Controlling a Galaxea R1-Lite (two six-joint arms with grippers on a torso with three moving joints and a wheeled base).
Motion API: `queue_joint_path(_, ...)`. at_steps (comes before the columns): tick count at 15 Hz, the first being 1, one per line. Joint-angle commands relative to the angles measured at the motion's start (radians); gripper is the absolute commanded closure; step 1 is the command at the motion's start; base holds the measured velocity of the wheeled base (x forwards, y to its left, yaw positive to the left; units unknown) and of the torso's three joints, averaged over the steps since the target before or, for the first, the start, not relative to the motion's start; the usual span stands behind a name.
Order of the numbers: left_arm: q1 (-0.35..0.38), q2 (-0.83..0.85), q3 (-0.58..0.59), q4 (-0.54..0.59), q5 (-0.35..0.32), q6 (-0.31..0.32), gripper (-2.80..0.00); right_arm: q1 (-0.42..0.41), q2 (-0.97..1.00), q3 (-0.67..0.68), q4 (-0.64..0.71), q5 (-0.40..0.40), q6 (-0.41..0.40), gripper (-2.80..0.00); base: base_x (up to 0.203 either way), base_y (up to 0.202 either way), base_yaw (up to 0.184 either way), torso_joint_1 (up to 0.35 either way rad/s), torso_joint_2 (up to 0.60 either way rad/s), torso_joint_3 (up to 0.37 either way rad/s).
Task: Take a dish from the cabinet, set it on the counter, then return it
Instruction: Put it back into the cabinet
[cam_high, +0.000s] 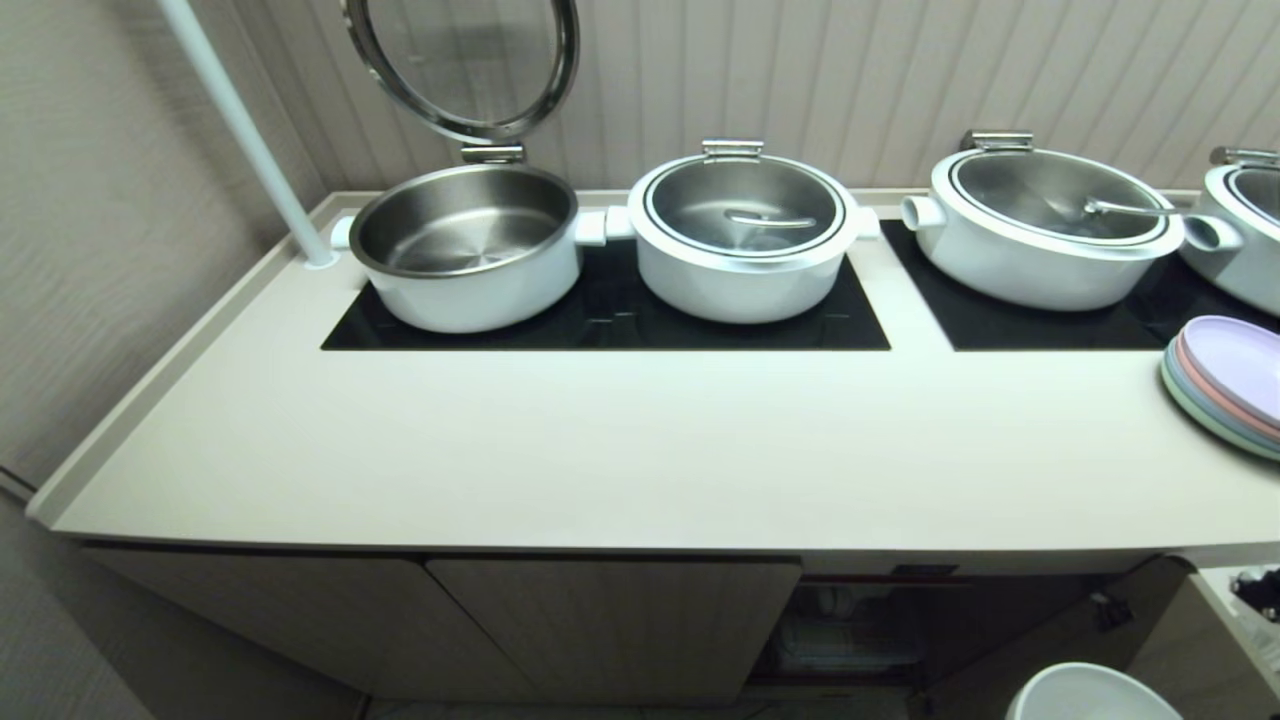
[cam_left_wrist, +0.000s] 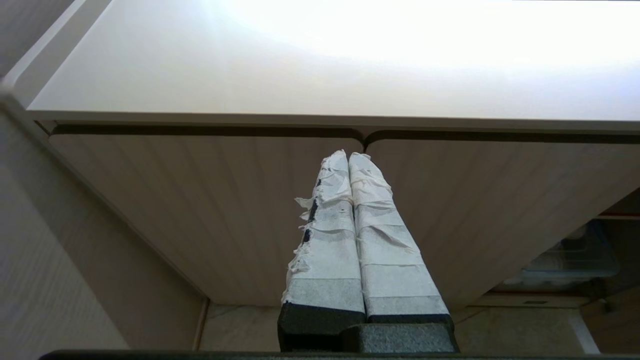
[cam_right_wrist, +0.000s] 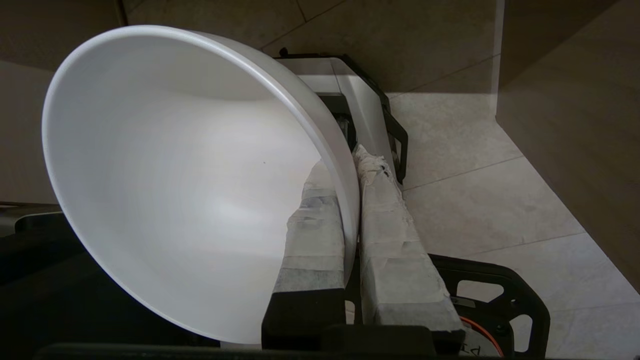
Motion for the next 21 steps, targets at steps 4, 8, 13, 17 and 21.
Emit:
queue_joint_path(4,0.000,0.000,0.000,0.000,-0.001,0.001,0.00,-0.001,0.007,-0.007,0.001,0.002,0.002,0.00,0.000,0.000,0.000,0.000,0.00,0.000)
queue_joint_path(8,0.000,0.000,0.000,0.000,-0.001,0.001,0.00,-0.001,0.007,-0.028,0.006,0.002,0.002,0.00,0.000,0.000,0.000,0.000,0.00,0.000)
queue_joint_path(13,0.000,0.000,0.000,0.000,-0.001,0.001,0.00,0.001,0.006,-0.059,0.011,0.001,-0.001,0.00,0.000,0.000,0.000,0.000,0.00,0.000)
queue_joint_path(17,0.000,0.000,0.000,0.000,-0.001,0.001,0.00,0.002,0.006,-0.072,0.017,0.001,0.001,0.00,0.000,0.000,0.000,0.000,0.00,0.000)
queue_joint_path(21,0.000,0.000,0.000,0.000,-0.001,0.001,0.00,0.004,-0.002,-0.066,0.020,0.001,0.001,0.00,0.000,0.000,0.000,0.000,0.00,0.000)
